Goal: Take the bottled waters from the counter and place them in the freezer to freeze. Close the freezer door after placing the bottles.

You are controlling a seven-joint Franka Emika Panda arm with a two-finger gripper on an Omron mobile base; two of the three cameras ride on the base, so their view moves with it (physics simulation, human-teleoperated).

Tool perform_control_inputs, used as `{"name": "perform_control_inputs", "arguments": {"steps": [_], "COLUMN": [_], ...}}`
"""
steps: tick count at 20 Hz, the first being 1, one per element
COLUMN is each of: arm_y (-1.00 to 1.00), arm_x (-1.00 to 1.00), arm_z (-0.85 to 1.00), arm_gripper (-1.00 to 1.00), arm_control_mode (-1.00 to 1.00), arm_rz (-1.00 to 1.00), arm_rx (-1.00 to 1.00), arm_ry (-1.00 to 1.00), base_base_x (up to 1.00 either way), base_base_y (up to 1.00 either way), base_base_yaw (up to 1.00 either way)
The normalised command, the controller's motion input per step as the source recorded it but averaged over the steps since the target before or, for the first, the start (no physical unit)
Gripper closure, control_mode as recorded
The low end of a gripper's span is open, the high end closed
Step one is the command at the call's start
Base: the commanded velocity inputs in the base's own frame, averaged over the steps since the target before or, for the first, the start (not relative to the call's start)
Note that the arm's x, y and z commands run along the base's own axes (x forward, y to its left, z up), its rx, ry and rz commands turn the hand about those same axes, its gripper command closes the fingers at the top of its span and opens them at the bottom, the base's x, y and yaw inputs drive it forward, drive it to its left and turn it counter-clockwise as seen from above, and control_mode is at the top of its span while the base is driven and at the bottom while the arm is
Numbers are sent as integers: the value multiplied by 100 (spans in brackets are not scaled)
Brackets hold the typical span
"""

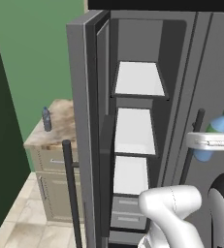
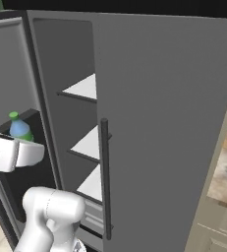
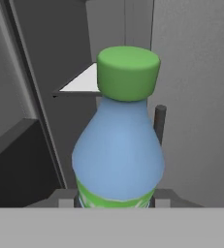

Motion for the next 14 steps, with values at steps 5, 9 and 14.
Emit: {"name": "perform_control_inputs", "arguments": {"steps": [5, 9, 14], "arm_y": [0, 0, 10], "arm_x": [0, 0, 9], "arm_z": [0, 0, 0], "arm_gripper": [100, 100, 100], "arm_control_mode": [100, 100, -100], "arm_rz": [0, 0, 0], "arm_rx": [0, 0, 0], "arm_ry": [0, 0, 0], "base_base_x": [22, 15, 11], "base_base_y": [16, 14, 12], "base_base_yaw": [0, 0, 0]}}
